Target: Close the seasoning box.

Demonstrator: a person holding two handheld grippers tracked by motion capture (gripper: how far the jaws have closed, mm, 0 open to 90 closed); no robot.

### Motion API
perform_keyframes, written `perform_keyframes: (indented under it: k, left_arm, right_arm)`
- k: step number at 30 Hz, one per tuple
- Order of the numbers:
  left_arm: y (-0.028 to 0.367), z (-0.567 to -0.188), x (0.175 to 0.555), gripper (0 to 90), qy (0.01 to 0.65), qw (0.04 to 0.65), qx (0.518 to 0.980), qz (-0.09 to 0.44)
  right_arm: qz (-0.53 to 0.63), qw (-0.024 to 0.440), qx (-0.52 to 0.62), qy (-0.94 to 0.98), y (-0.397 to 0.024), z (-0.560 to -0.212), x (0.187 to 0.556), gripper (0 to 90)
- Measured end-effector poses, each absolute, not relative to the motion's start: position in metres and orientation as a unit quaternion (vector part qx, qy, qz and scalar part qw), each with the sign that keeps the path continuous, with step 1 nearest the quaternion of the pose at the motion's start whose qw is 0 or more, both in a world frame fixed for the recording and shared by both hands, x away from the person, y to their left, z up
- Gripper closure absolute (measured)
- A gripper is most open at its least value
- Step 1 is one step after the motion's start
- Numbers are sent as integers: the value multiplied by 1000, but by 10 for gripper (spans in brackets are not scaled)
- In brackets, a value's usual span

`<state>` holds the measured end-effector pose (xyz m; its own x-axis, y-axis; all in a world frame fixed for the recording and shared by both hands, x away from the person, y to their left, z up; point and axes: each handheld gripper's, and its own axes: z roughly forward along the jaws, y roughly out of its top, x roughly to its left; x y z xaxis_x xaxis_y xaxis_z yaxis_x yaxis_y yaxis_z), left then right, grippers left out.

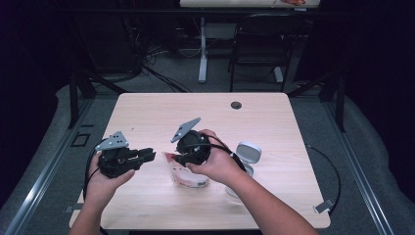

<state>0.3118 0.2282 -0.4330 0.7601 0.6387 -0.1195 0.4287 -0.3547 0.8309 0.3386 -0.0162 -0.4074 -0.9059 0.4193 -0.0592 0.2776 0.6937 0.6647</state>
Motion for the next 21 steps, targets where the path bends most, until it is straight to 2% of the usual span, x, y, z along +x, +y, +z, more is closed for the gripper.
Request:
perform_keyframes:
  k: [21]
  left_arm:
    - [227, -435, 312, 756, 330, 462, 816, 111]
  right_arm:
    - [328, 88, 181, 923, -11, -413, 345, 773]
